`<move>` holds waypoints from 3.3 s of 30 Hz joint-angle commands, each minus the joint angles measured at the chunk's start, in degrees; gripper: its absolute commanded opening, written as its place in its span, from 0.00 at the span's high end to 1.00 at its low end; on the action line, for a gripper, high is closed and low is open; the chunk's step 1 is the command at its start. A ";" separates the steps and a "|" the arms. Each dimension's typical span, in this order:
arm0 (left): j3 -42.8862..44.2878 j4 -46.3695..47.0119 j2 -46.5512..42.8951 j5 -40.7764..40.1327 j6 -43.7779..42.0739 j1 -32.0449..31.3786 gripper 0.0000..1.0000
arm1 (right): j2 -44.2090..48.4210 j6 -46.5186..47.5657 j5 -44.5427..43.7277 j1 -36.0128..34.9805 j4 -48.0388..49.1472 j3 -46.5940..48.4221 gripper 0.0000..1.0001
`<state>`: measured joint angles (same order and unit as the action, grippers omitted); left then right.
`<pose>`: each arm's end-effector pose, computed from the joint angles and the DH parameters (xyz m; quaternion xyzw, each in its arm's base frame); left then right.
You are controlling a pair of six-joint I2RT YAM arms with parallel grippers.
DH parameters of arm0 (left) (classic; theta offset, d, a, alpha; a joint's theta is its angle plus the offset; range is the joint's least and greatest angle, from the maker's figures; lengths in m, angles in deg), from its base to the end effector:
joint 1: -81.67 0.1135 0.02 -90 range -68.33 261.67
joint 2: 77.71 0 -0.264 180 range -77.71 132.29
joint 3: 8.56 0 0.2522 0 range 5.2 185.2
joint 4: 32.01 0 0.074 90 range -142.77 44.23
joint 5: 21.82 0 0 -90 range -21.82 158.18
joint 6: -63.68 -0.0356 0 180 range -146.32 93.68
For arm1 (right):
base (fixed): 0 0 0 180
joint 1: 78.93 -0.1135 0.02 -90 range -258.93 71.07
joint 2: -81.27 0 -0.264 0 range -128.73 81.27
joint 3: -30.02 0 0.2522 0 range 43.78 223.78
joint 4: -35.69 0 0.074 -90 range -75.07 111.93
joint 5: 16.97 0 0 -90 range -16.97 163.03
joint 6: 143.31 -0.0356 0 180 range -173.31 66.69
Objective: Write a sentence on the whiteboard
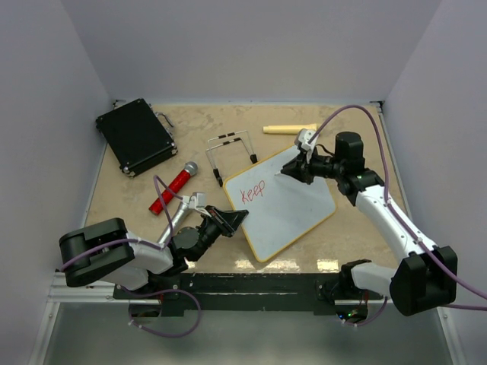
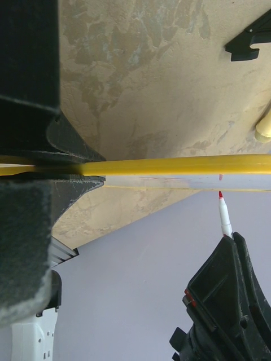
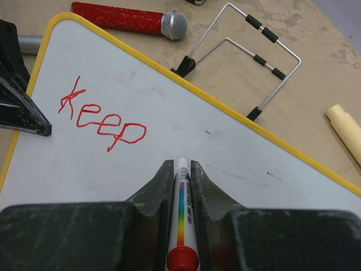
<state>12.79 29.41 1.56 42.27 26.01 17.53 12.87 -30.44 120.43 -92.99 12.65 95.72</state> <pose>0.1059 -0.1827 0.1657 -0.0937 0.6810 -0.5226 0.5043 0.2489 0.0893 0.3045 -0.4484 0.6678 0.3020 0.5117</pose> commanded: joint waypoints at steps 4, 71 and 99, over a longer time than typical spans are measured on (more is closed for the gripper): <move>0.84 4.45 0.54 2.36 -3.56 0.15 1.00 | -0.42 -1.16 -0.38 -0.88 2.51 -0.53 1.00; 1.11 5.77 2.03 4.64 -3.29 1.03 1.00 | -1.56 -0.11 -6.00 -3.51 -0.66 1.14 1.00; 1.72 6.21 3.44 4.99 -2.77 1.21 1.00 | -2.53 3.40 -6.44 -3.51 -5.40 2.02 1.00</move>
<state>13.23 30.06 4.42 43.91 28.81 19.04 10.91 -30.15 115.58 -96.53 11.39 96.03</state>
